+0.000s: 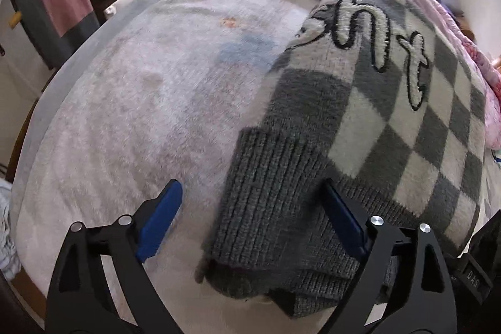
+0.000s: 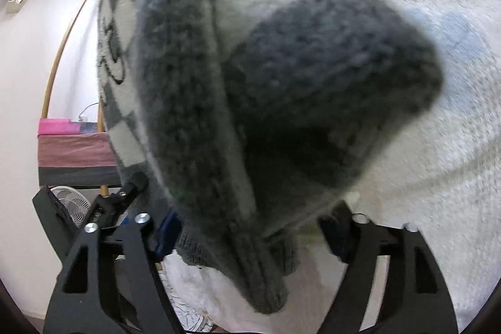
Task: Fold large clothes
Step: 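Lower the folded bundle onto the bed and open both tools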
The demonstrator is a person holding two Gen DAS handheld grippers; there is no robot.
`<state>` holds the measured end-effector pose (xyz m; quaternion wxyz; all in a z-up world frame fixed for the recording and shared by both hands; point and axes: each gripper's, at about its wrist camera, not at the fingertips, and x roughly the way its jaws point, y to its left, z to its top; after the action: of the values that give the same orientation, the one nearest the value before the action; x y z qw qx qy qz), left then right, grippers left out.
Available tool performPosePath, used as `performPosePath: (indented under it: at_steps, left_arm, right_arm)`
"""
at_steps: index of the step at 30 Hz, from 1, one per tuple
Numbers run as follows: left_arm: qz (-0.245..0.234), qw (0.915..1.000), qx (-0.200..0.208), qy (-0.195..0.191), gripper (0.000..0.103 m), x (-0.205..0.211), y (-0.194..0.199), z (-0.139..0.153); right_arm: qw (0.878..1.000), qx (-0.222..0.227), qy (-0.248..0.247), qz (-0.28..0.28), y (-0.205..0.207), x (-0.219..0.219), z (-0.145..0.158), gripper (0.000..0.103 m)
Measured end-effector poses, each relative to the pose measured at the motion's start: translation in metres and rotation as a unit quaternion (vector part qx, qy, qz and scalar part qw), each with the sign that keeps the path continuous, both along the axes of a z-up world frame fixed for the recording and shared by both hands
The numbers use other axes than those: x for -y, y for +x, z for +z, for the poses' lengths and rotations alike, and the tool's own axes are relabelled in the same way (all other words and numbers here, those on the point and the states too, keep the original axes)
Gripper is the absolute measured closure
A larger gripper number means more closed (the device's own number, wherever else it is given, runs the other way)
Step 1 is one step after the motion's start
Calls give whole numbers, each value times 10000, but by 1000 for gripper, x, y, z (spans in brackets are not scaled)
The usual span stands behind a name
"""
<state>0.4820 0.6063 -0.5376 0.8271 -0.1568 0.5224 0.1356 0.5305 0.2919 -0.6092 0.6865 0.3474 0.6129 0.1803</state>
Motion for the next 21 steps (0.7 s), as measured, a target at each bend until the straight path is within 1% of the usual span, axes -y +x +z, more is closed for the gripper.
performPosePath:
  at_steps: [2,3,5,8,10,11,12,13,14,15,18,19,20,21]
  left_arm:
    - [-24,9999,-98,57,13,5,-6,1]
    - [-7,9998,-161,107,13,7,-9,4]
    - [35,9997,-184,141,13,10,-16,9]
    - [111,9995,-228,187,13,17,-29,14]
    - [194,9992,-288,188,13,27,-39,18]
    - [209,9989,-362,210,13,34,-43,21]
    - [201,9988,-374,224,13,38,-46,23]
    - [184,9989,-351,234,13,44,-49,27]
    - [161,9990,-311,260,13,51,-53,32]
    - [120,9991,-267,301,13,60,-58,38]
    - [28,9993,-196,314,13,86,-70,58]
    - [9,9994,-134,326,13,95,-73,67]
    - [-3,9993,-39,366,13,108,-79,78]
    - [-9,9991,33,413,13,119,-84,88]
  right_arm:
    - [9999,-107,40,-77,-5,5,-4,24]
    - [9999,-96,64,-97,-3,8,-8,24]
    - [9999,-35,88,-135,-8,21,-6,21]
    - [9999,-13,-102,-107,-12,34,-13,20]
    - [9997,-113,-187,-111,-4,34,-14,20]
    - [9996,-139,-217,-106,-2,37,-5,20]
    - [9996,-156,-209,-52,-3,38,-2,20]
    - [9996,-144,-245,-6,-9,45,16,20]
    - [9995,-90,-291,40,-12,56,22,19]
    - [9996,-8,-282,80,-19,78,28,19]
    - [9987,201,-397,257,-20,99,52,19]
    - [9978,322,-467,347,-31,108,59,19]
    - [9969,412,-526,415,-29,106,71,19]
    - [9949,580,-607,566,-32,116,84,19]
